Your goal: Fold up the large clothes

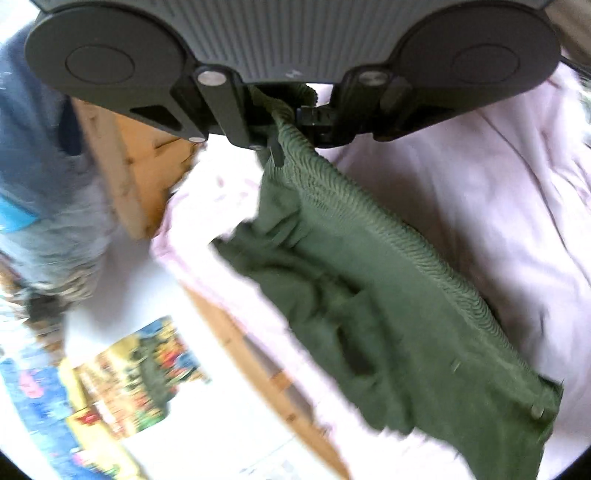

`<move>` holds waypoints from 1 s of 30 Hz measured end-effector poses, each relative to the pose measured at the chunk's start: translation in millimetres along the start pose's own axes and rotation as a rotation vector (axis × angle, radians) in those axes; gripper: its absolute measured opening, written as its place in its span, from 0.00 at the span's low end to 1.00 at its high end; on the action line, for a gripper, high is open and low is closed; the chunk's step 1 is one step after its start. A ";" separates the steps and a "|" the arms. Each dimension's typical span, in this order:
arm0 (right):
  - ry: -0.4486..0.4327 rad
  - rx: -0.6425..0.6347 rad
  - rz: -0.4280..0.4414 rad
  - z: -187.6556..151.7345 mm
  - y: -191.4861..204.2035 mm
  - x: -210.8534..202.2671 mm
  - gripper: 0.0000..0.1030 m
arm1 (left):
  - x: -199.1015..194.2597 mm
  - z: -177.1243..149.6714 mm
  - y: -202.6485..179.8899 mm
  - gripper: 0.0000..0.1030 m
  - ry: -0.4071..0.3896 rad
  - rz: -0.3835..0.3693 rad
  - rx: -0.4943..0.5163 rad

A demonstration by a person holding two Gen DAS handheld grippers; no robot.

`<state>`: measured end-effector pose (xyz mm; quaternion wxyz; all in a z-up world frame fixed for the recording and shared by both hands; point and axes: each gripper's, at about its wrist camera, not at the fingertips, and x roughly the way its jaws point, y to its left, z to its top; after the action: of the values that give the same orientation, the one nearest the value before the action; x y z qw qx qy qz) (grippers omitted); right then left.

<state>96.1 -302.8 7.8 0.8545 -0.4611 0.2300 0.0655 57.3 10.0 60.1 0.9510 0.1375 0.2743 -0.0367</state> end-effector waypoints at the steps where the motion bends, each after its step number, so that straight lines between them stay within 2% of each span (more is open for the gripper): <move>1: -0.016 0.015 -0.001 1.1 -3.0 -15.8 0.05 | -11.7 -0.6 3.5 0.06 0.001 -0.004 -0.005; 5: -0.065 0.096 0.028 6.2 -18.8 -72.1 0.05 | -61.5 -5.5 14.9 0.06 0.012 -0.026 -0.035; 8: -0.083 0.155 0.068 10.6 -27.3 -98.0 0.05 | -85.9 -3.8 19.2 0.06 0.040 -0.056 -0.053; 13: -0.101 0.286 0.131 20.2 -46.3 -91.7 0.05 | -74.2 17.4 31.5 0.06 0.097 -0.098 -0.142; 16: -0.099 0.364 0.141 24.7 -61.9 -66.1 0.05 | -42.7 45.3 43.5 0.06 0.142 -0.108 -0.186; 21: -0.064 0.533 0.189 26.2 -100.0 7.7 0.06 | 33.6 92.0 62.1 0.07 0.256 -0.113 -0.218; 23: -0.052 0.533 0.180 31.4 -101.4 35.8 0.06 | 67.3 109.0 63.1 0.07 0.282 -0.111 -0.209; 27: -0.025 0.512 0.158 47.3 -100.5 97.8 0.06 | 131.5 128.5 52.6 0.08 0.308 -0.074 -0.130; 30: 0.007 0.530 0.159 52.9 -95.4 140.2 0.06 | 185.2 129.7 53.2 0.08 0.351 -0.074 -0.155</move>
<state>268.8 -327.6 41.4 0.9366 -0.2023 0.2777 0.0684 288.2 25.5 79.8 0.8944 0.0580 0.4427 -0.0262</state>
